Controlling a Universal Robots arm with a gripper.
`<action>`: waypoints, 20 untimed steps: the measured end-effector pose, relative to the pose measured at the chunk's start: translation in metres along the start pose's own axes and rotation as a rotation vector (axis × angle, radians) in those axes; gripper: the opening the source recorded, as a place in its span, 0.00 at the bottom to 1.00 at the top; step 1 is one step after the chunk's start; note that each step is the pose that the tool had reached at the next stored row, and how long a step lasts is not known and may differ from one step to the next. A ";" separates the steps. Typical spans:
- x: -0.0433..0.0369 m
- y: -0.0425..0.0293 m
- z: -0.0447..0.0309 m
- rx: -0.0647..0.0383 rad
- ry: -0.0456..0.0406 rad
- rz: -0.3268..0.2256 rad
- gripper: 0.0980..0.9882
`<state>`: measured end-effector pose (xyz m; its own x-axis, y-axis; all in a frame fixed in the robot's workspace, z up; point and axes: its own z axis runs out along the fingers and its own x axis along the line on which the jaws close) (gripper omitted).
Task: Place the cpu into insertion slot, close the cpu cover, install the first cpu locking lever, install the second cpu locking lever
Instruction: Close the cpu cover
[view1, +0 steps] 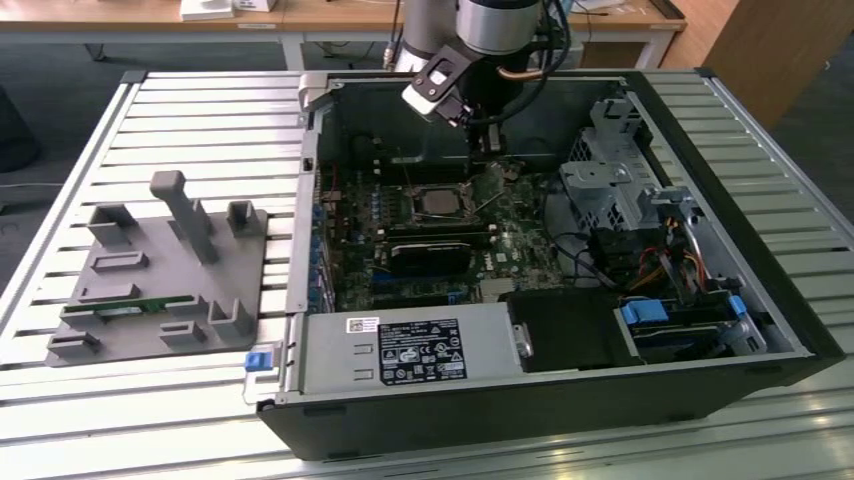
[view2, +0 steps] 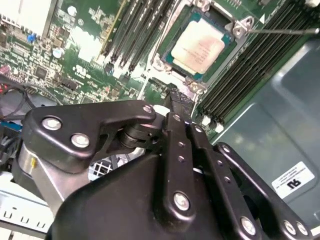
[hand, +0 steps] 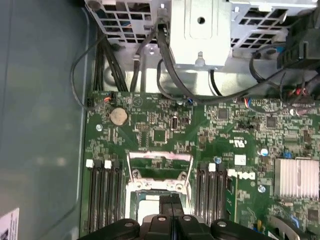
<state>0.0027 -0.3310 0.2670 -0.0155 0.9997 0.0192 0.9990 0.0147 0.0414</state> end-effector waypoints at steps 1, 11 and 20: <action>0.0008 0.0011 0.0005 0.000 0.0001 0.000 0.01; 0.0047 0.0121 0.0033 0.000 -0.0001 0.000 0.01; 0.0070 0.0218 0.0048 0.002 0.0000 0.000 0.01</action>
<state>0.0246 -0.3235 0.2632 -0.0157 0.9997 0.0192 0.9991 0.0149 0.0399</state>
